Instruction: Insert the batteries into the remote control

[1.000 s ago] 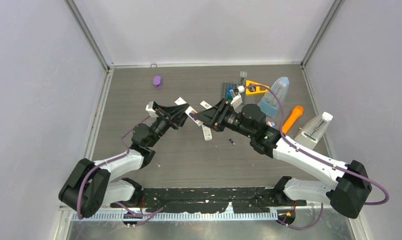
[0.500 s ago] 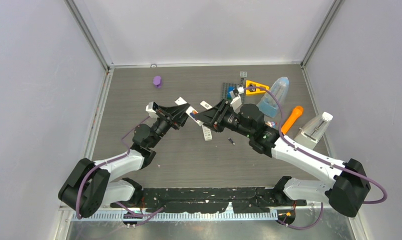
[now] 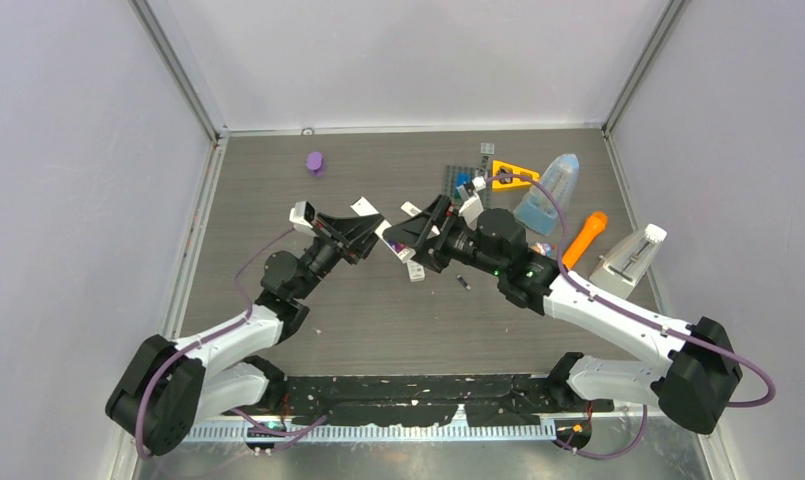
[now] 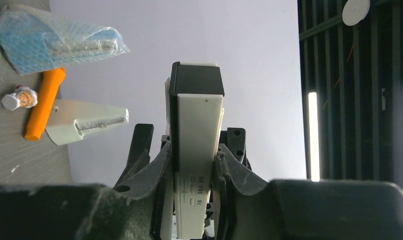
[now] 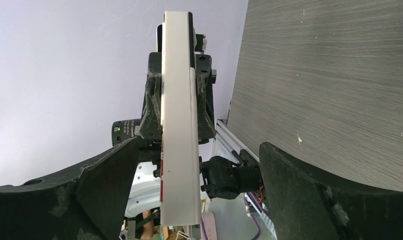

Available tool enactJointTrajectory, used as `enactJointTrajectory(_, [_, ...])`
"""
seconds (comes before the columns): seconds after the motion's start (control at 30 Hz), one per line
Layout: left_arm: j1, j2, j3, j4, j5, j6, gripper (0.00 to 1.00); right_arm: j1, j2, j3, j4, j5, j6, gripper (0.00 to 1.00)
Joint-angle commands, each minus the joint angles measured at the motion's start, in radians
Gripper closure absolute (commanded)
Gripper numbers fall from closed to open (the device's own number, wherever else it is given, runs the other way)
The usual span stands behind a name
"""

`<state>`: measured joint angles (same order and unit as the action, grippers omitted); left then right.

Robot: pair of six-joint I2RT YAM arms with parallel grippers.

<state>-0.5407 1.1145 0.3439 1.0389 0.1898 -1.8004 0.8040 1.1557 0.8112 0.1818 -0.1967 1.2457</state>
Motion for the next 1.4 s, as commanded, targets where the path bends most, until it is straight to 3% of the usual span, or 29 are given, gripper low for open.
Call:
enactJointTrajectory(0.0, [0.009, -0.058, 0.007, -0.025, 0.02, 0.099, 1.0, 0.001, -0.055, 0.025, 0.025, -0.002, -0.062, 0.07])
enactJointTrajectory(0.23, [0.017, -0.127, 0.001, -0.114, 0.018, 0.19, 1.0, -0.01, -0.066, 0.078, -0.052, -0.023, -0.191, 0.08])
enactJointTrajectory(0.37, [0.027, -0.204, -0.007, -0.299, 0.002, 0.278, 1.0, -0.011, -0.043, 0.201, -0.297, 0.011, -0.444, 0.04])
enactJointTrajectory(0.47, [0.03, -0.269, -0.016, -0.446, -0.028, 0.33, 1.0, 0.004, -0.024, 0.256, -0.371, 0.049, -0.632, 0.02])
enactJointTrajectory(0.7, [0.031, -0.322, -0.036, -0.549, -0.045, 0.361, 1.0, 0.173, 0.125, 0.451, -0.566, 0.186, -1.029, 0.02])
enactJointTrajectory(1.1, [0.033, -0.402, -0.042, -0.655, -0.077, 0.384, 1.0, 0.278, 0.284, 0.54, -0.646, 0.311, -1.138, 0.05])
enactJointTrajectory(1.23, [0.034, -0.411, -0.043, -0.662, -0.072, 0.384, 1.0, 0.285, 0.324, 0.559, -0.661, 0.286, -1.131, 0.12])
enactJointTrajectory(1.37, [0.037, -0.417, -0.048, -0.665, -0.067, 0.383, 1.0, 0.285, 0.342, 0.562, -0.655, 0.245, -1.116, 0.27])
